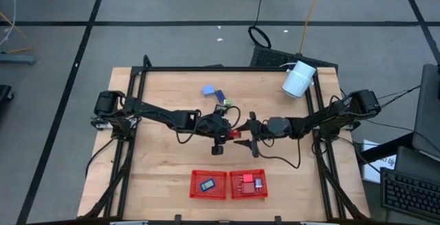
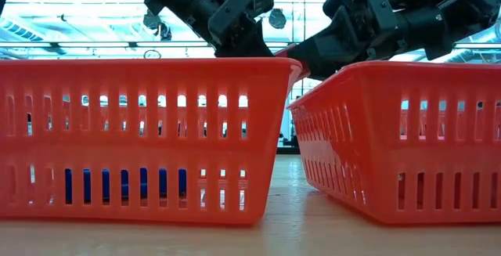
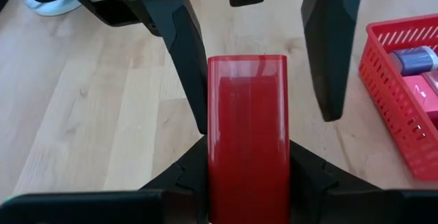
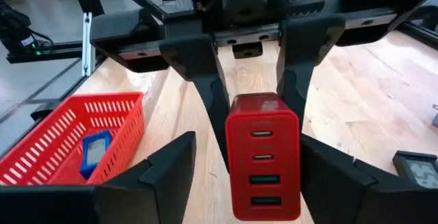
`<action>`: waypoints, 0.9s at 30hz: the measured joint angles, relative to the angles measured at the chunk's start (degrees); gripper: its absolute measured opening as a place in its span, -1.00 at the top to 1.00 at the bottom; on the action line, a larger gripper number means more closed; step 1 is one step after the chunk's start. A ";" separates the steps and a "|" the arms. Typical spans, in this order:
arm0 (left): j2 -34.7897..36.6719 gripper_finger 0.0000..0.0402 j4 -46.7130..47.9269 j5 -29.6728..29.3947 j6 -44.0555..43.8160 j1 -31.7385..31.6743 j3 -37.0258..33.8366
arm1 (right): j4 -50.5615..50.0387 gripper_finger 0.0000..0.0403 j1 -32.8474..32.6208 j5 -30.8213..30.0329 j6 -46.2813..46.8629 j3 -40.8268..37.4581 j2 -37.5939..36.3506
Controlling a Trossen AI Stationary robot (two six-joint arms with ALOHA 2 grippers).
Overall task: Pick & Place Office items
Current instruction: Put the red charger adapter into the right red bin
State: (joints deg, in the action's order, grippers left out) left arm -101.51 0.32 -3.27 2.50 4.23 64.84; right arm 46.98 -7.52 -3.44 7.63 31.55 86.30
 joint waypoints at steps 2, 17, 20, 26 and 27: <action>0.00 0.39 0.00 0.03 0.00 0.00 0.00 | -0.15 -0.07 0.03 0.02 -0.43 0.00 0.00; 0.02 0.40 -0.26 0.66 -0.51 0.02 -0.02 | -0.19 0.38 0.12 -0.33 -1.38 -0.02 0.00; 0.02 0.39 -0.27 0.65 -0.77 0.02 -0.02 | -0.17 0.41 0.12 -0.35 -1.63 -0.04 0.00; 0.02 0.30 -0.31 0.62 -1.12 0.02 -0.02 | -0.33 0.39 0.12 -0.22 -1.34 -0.04 0.00; 0.02 0.30 -0.31 0.61 -1.14 0.02 -0.02 | -0.37 0.39 0.12 -0.15 -1.28 -0.04 0.00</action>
State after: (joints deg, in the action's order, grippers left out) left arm -101.49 0.01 -2.66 1.37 4.25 64.82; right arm 46.61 -7.40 -3.59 6.35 31.51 86.30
